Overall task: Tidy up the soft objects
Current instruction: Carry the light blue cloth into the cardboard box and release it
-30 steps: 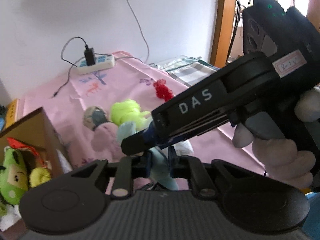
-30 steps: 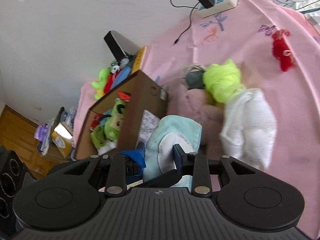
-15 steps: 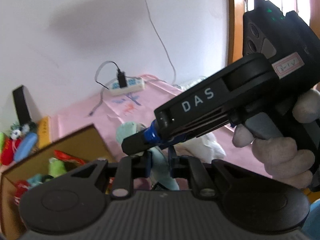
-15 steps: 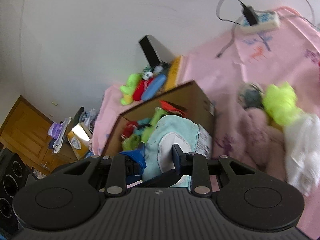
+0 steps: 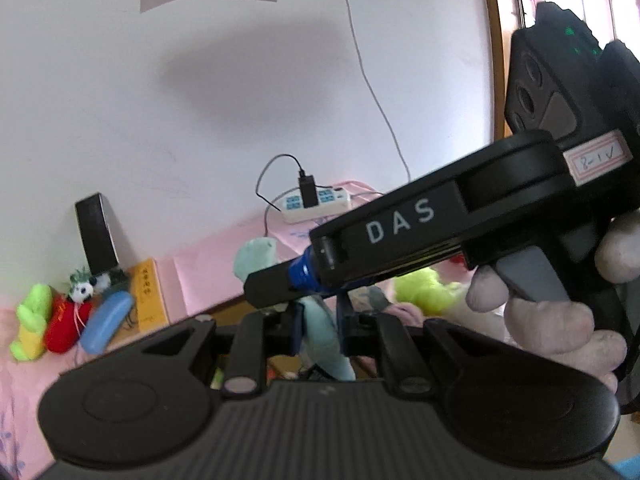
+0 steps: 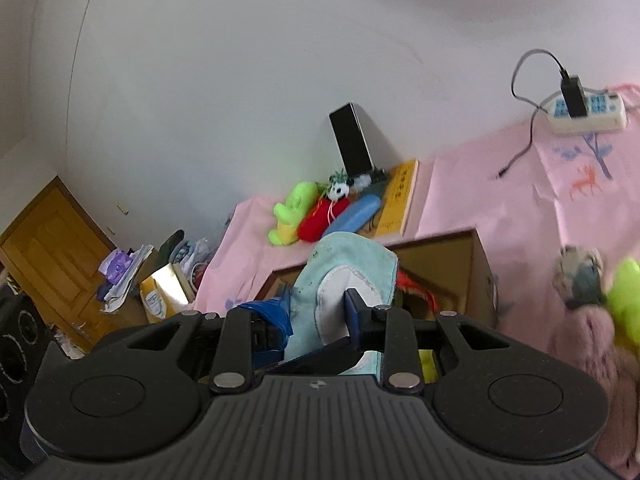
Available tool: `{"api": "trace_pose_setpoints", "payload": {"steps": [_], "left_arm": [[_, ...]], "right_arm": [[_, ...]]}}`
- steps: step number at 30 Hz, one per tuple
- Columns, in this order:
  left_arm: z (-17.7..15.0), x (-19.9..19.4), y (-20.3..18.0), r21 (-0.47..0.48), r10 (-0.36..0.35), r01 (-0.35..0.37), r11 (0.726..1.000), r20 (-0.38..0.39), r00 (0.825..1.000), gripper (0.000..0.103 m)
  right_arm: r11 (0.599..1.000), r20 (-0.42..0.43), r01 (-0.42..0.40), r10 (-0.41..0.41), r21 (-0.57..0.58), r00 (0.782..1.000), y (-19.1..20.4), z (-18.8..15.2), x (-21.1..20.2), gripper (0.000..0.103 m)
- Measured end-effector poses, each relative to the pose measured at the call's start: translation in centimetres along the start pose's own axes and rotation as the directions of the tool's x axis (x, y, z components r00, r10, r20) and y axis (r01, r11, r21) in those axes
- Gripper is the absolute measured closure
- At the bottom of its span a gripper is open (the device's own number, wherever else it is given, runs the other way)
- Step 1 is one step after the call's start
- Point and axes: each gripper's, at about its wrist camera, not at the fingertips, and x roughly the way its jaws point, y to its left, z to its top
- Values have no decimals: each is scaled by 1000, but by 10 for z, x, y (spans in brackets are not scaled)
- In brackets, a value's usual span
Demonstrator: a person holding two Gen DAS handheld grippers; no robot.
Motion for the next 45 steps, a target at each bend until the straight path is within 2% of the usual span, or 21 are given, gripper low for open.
{"api": "trace_pose_setpoints", "payload": {"steps": [8, 21, 29, 38, 40, 43, 45], "left_arm": [[1, 37, 28, 25, 0, 1, 1000, -32, 999, 93], [-29, 109, 61, -35, -16, 9, 999, -198, 980, 93], [-37, 121, 71, -113, -31, 1, 994, -266, 963, 92], [-46, 134, 92, -268, -126, 39, 963, -314, 941, 90], [-47, 136, 95, -283, -135, 42, 958, -320, 938, 89], [-48, 139, 98, -300, -143, 43, 953, -319, 937, 80], [-50, 140, 101, -307, -140, 36, 951, -322, 936, 69]], "right_arm": [[999, -13, 53, -53, -4, 999, -9, 19, 37, 92], [985, -150, 171, -165, 27, 975, -43, 14, 105, 93], [977, -243, 211, -201, 16, 949, -48, 14, 135, 95], [970, -317, 240, -237, -30, 918, -49, 11, 157, 97], [969, -309, 246, -243, -33, 919, -48, 10, 157, 95], [971, -291, 238, -236, -27, 927, -49, 10, 152, 94], [968, -271, 248, -248, -35, 930, -47, 10, 150, 93]]}}
